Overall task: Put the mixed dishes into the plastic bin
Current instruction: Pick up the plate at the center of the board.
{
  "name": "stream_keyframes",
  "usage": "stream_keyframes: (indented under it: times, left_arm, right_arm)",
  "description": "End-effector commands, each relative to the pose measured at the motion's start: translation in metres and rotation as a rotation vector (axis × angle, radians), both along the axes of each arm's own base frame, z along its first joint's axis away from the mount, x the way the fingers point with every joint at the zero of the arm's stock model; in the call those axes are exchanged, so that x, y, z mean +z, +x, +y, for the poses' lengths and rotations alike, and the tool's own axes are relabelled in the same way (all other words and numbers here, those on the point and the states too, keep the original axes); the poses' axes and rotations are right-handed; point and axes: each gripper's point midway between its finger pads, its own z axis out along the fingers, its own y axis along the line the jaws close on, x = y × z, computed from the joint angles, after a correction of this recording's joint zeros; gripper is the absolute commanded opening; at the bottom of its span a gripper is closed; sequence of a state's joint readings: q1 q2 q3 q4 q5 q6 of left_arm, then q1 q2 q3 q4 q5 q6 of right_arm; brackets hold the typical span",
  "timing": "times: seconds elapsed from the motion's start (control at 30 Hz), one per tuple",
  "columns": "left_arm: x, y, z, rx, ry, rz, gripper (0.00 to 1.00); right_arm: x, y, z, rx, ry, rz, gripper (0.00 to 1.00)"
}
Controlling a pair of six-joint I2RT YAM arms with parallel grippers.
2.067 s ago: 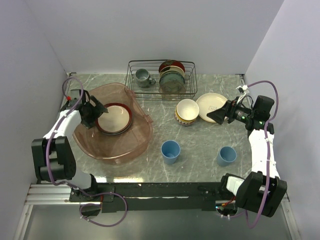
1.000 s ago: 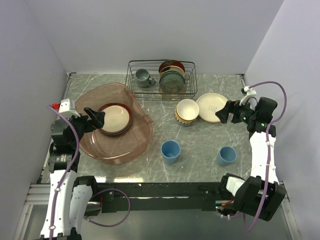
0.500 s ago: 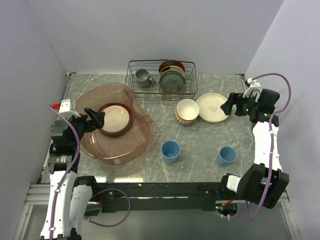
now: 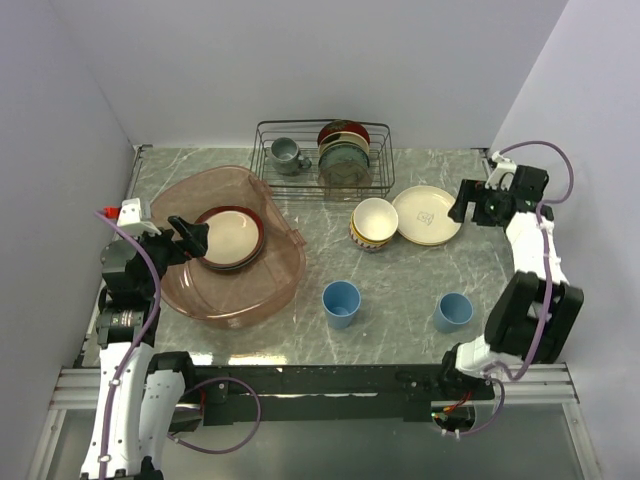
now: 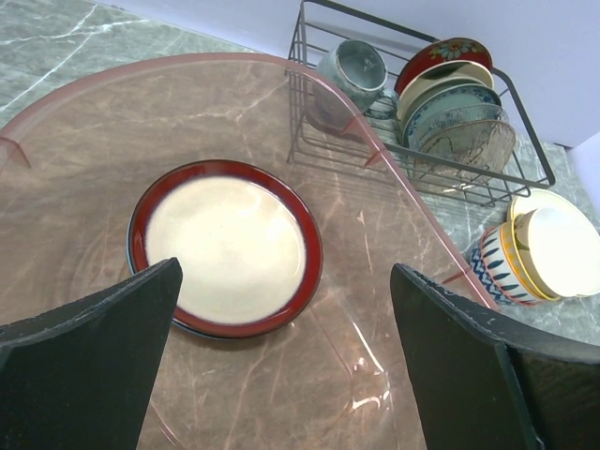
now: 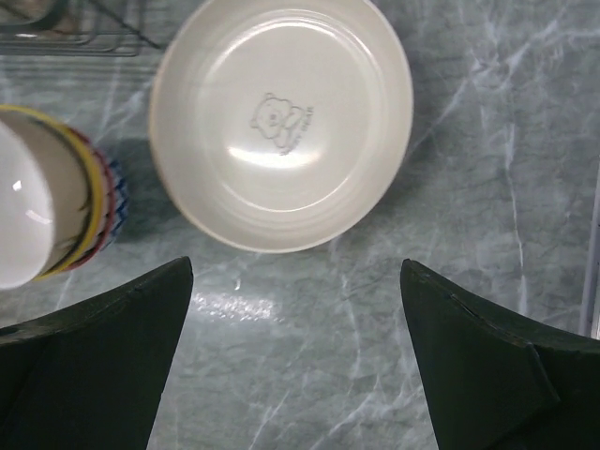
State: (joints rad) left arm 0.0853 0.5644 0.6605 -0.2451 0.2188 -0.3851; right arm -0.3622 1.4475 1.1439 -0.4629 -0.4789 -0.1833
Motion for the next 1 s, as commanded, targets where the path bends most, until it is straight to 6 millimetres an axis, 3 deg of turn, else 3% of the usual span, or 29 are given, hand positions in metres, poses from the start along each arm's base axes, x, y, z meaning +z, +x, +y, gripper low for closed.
stream_keyframes:
  times: [0.0,0.07,0.2,0.4,0.47,0.7,0.87,0.97]
  left_arm:
    - [0.018,0.003,0.003,0.010,0.023,-0.060,0.99]
    - [0.016,0.004,0.002,0.006,0.022,-0.048,0.99]
    - [0.011,0.006,0.002,0.002,0.022,-0.032,0.99]
    - [0.009,0.008,0.001,-0.005,0.020,-0.026,0.99]
    - [0.008,0.008,0.001,-0.001,0.020,-0.016,0.99]
    - [0.005,0.009,0.003,0.005,0.020,-0.007,0.99]
    - [0.006,0.010,0.003,0.007,0.020,-0.009,0.99]
    - [0.006,0.009,0.003,0.005,0.020,-0.009,0.99]
  right_arm:
    - [-0.021,0.020,-0.022,-0.075,-0.036,0.080,0.97]
    - [-0.029,0.029,-0.027,-0.095,-0.028,0.096,0.92]
    - [-0.060,0.050,-0.033,-0.117,0.013,0.178,0.69]
    - [-0.087,0.067,-0.038,-0.137,0.021,0.239,0.50]
    - [-0.091,0.069,-0.039,-0.140,0.023,0.252,0.48]
    - [-0.104,0.074,-0.040,-0.145,0.039,0.284,0.26]
    - [-0.106,0.074,-0.039,-0.144,0.046,0.290,0.19]
    - [-0.101,0.074,-0.041,-0.148,0.039,0.273,0.10]
